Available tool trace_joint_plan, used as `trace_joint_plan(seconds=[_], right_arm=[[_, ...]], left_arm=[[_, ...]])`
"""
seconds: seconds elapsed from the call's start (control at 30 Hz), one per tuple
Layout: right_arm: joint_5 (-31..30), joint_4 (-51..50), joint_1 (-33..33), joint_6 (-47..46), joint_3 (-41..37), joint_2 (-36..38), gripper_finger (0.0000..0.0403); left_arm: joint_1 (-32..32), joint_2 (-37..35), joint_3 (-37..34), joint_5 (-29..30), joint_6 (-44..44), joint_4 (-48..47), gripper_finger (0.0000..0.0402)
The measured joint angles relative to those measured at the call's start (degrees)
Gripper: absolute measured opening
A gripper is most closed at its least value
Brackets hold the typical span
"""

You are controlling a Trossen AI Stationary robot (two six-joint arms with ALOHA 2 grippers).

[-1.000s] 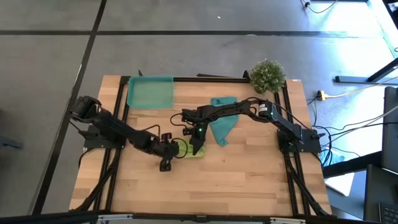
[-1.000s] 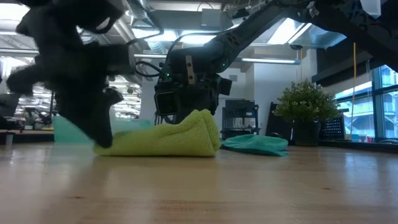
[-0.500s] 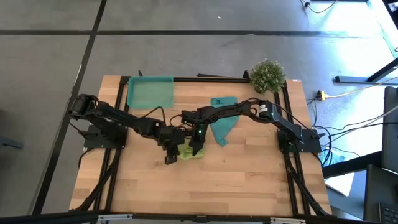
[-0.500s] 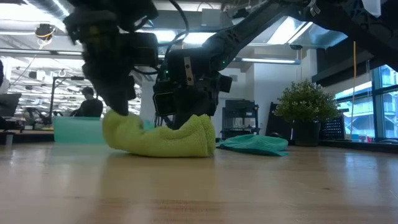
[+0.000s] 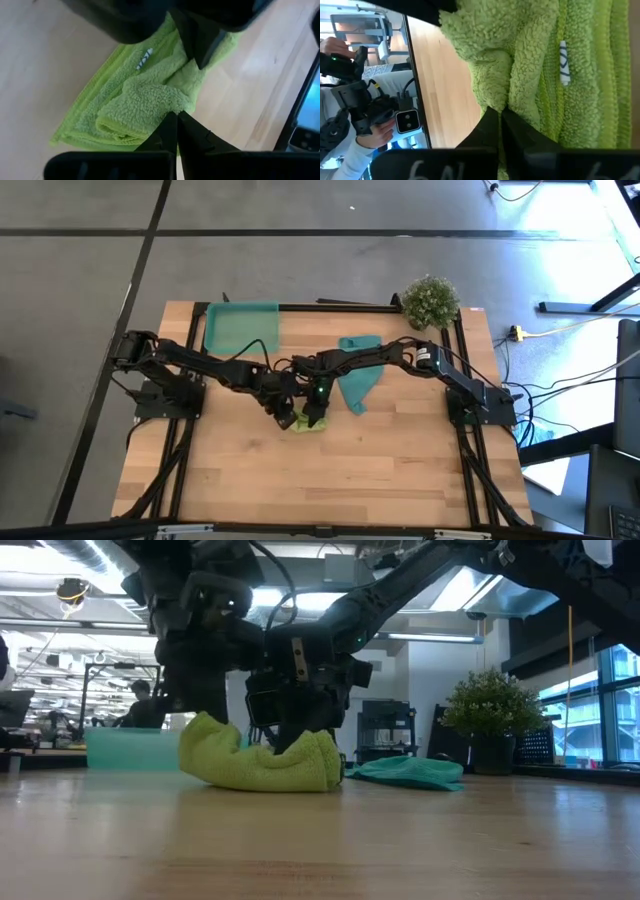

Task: Roll microfiber towels into tight, uniform cylinder then place into a basket
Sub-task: Roll the green microfiber cloth

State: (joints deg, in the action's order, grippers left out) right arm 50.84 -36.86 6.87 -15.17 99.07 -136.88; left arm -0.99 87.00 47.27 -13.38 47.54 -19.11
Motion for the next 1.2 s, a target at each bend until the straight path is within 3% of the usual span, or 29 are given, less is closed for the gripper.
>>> trace_joint_plan(seconds=[0.2, 0.4, 0.57, 0.83, 1.2], right_arm=[[-0.41, -0.34, -0.13, 1.04, -0.02, 0.00, 0.0006], [-0.16, -2.51, -0.15, 2.45, 0.00, 0.00, 0.0006], [0.64, -2.77, -0.13, 2.44, 0.00, 0.00, 0.0006], [-1.30, -3.17, -0.67, 1.96, -0.02, 0.00, 0.0006], [-2.93, -3.39, -1.72, 1.98, -0.04, 0.00, 0.0006]], left_arm=[[-2.12, -0.01, 0.00, -0.59, 1.73, -1.48, 0.0000], [-6.92, 0.00, -0.04, 0.04, -2.41, -8.87, 0.0000], [-9.04, 0.00, 0.02, 1.94, -3.88, -8.33, 0.0000], [-8.71, 0.00, 0.00, 3.13, 15.48, -8.49, 0.0000], [-6.71, 0.00, -0.07, 6.95, 29.26, -6.92, 0.0000]])
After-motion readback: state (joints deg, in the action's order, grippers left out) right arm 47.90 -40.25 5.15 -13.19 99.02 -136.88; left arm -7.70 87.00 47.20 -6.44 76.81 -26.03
